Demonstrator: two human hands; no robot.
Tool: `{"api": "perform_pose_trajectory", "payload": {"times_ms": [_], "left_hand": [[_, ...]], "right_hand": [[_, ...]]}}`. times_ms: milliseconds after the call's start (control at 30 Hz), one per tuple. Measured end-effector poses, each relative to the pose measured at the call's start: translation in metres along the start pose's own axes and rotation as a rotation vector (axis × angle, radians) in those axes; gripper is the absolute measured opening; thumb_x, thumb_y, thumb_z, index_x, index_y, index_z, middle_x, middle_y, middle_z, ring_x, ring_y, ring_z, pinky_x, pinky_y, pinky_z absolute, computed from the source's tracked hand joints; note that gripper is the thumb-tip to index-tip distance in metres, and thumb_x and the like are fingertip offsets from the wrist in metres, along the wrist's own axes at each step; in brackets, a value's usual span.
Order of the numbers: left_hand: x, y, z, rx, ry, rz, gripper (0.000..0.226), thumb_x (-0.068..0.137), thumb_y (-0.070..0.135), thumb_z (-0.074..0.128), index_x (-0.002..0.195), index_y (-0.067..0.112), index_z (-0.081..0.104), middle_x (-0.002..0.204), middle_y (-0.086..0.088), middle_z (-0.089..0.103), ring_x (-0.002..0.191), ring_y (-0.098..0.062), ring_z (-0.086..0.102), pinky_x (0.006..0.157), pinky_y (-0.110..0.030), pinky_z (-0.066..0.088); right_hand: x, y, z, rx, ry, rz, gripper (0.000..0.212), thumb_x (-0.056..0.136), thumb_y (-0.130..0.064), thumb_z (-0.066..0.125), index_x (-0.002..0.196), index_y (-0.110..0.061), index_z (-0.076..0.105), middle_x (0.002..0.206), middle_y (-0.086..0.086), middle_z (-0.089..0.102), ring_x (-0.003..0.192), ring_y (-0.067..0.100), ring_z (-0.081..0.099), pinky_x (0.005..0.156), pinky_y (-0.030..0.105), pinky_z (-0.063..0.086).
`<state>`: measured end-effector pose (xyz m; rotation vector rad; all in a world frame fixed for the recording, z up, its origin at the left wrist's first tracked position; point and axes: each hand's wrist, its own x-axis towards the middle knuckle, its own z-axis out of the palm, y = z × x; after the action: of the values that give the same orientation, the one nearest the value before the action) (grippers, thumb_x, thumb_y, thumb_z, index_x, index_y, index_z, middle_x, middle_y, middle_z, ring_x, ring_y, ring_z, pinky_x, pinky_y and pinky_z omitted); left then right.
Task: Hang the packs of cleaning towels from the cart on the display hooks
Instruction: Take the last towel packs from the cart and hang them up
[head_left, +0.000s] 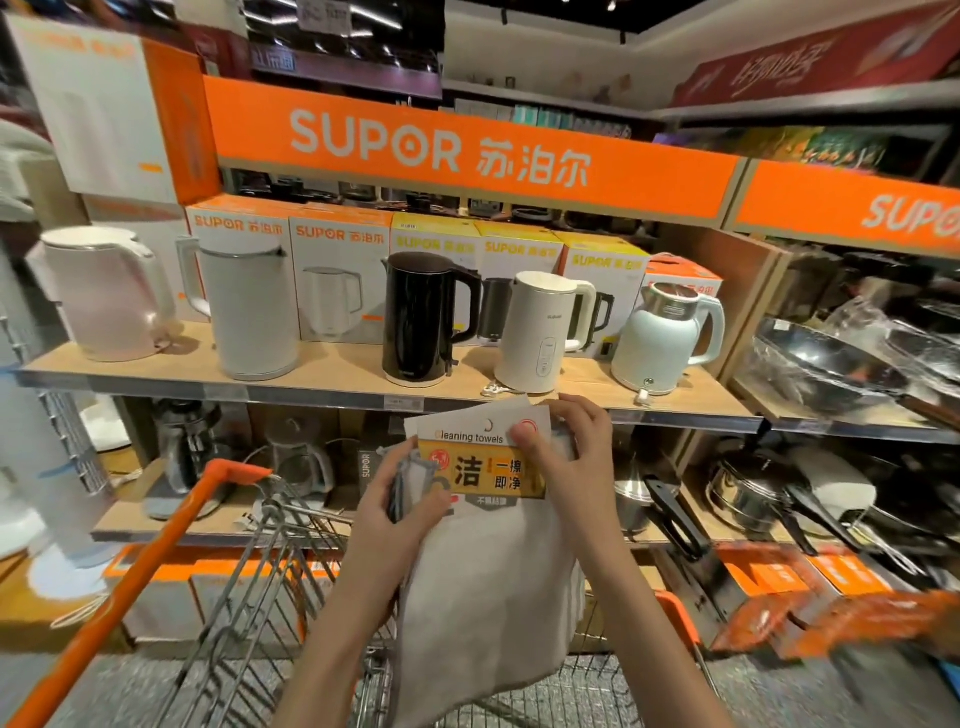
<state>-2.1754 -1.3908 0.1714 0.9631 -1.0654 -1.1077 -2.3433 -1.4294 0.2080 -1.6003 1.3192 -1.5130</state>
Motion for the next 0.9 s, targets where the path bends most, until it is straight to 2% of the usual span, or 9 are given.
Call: {"api": "perform_pose_trajectory", "payload": {"times_ms": [133, 200, 300, 400, 467, 567, 667, 800, 900], "left_hand": [[-0.004, -0.002, 0.000, -0.041, 0.033, 0.035, 0.050, 0.062, 0.034, 0.074, 0.109, 0.043, 0.060, 0.109, 0.004, 0.067, 0.087, -0.003, 0.068, 0.061, -0.014, 0.053], [-0.007, 0.000, -0.002, -0.077, 0.045, 0.039, 0.046, 0.059, 0.036, 0.075, 0.101, 0.051, 0.064, 0.102, 0.011, 0.070, 0.086, -0.002, 0.068, 0.060, -0.013, 0.052], [-0.008, 0.008, -0.004, -0.073, 0.056, 0.083, 0.043, 0.061, 0.032, 0.072, 0.091, 0.062, 0.063, 0.096, 0.025, 0.069, 0.088, 0.000, 0.068, 0.061, -0.012, 0.052], [-0.009, 0.015, -0.006, 0.002, 0.017, 0.211, 0.065, 0.074, 0.020, 0.068, 0.114, 0.067, 0.049, 0.103, 0.037, 0.062, 0.098, 0.007, 0.062, 0.066, -0.010, 0.051], [-0.010, 0.017, -0.010, 0.050, -0.008, 0.254, 0.072, 0.083, 0.010, 0.063, 0.126, 0.062, 0.037, 0.106, 0.043, 0.059, 0.101, 0.014, 0.058, 0.069, -0.006, 0.049], [-0.009, 0.020, -0.016, 0.134, -0.068, 0.285, 0.053, 0.088, 0.011, 0.063, 0.113, 0.057, 0.056, 0.103, 0.036, 0.061, 0.099, 0.009, 0.060, 0.071, -0.008, 0.049], [-0.005, 0.024, -0.022, 0.165, -0.130, 0.311, 0.027, 0.087, 0.015, 0.066, 0.100, 0.038, 0.061, 0.100, 0.027, 0.061, 0.095, 0.002, 0.061, 0.071, -0.011, 0.050], [-0.005, 0.025, -0.034, 0.112, -0.241, 0.248, 0.030, 0.086, 0.016, 0.067, 0.095, 0.044, 0.059, 0.101, 0.027, 0.061, 0.095, -0.001, 0.062, 0.068, -0.011, 0.051], [-0.009, 0.015, -0.046, 0.067, -0.320, 0.155, 0.025, 0.080, 0.023, 0.062, 0.096, 0.042, 0.061, 0.101, 0.020, 0.061, 0.095, -0.011, 0.064, 0.072, -0.022, 0.055]], "right_hand": [[-0.004, 0.004, -0.010, 0.038, -0.062, -0.020, 0.044, 0.073, -0.036, 0.074, 0.107, -0.045, 0.049, 0.128, -0.007, 0.039, 0.115, 0.009, 0.049, 0.073, 0.015, 0.055], [-0.007, 0.008, -0.016, 0.086, -0.132, 0.014, 0.060, 0.072, -0.029, 0.079, 0.113, -0.052, 0.042, 0.127, -0.014, 0.043, 0.113, 0.004, 0.051, 0.071, 0.012, 0.053], [-0.010, 0.012, -0.017, 0.159, -0.218, 0.042, 0.076, 0.063, -0.035, 0.080, 0.117, -0.062, 0.033, 0.121, -0.029, 0.047, 0.107, -0.005, 0.056, 0.075, 0.010, 0.051], [-0.012, 0.011, -0.013, 0.182, -0.220, 0.039, 0.080, 0.062, -0.038, 0.079, 0.119, -0.064, 0.031, 0.109, -0.044, 0.050, 0.103, -0.011, 0.056, 0.074, 0.009, 0.050], [-0.017, 0.009, -0.011, 0.174, -0.195, 0.043, 0.081, 0.060, -0.045, 0.080, 0.121, -0.065, 0.031, 0.105, -0.048, 0.049, 0.105, -0.009, 0.057, 0.076, 0.014, 0.053], [-0.025, 0.006, -0.010, 0.138, -0.156, 0.054, 0.081, 0.057, -0.056, 0.076, 0.123, -0.066, 0.030, 0.106, -0.047, 0.050, 0.106, -0.005, 0.058, 0.083, 0.022, 0.054], [-0.033, -0.002, -0.008, 0.123, -0.104, 0.055, 0.078, 0.061, -0.055, 0.076, 0.124, -0.063, 0.031, 0.109, -0.043, 0.052, 0.106, -0.005, 0.058, 0.080, 0.019, 0.053], [-0.056, -0.007, 0.001, 0.147, -0.023, 0.097, 0.071, 0.069, -0.039, 0.076, 0.125, -0.057, 0.036, 0.112, -0.032, 0.058, 0.101, -0.004, 0.061, 0.071, 0.014, 0.052], [-0.085, -0.005, 0.009, 0.113, 0.068, 0.126, 0.070, 0.071, -0.038, 0.076, 0.127, -0.051, 0.037, 0.106, -0.038, 0.056, 0.098, -0.008, 0.061, 0.068, 0.011, 0.051]]}}
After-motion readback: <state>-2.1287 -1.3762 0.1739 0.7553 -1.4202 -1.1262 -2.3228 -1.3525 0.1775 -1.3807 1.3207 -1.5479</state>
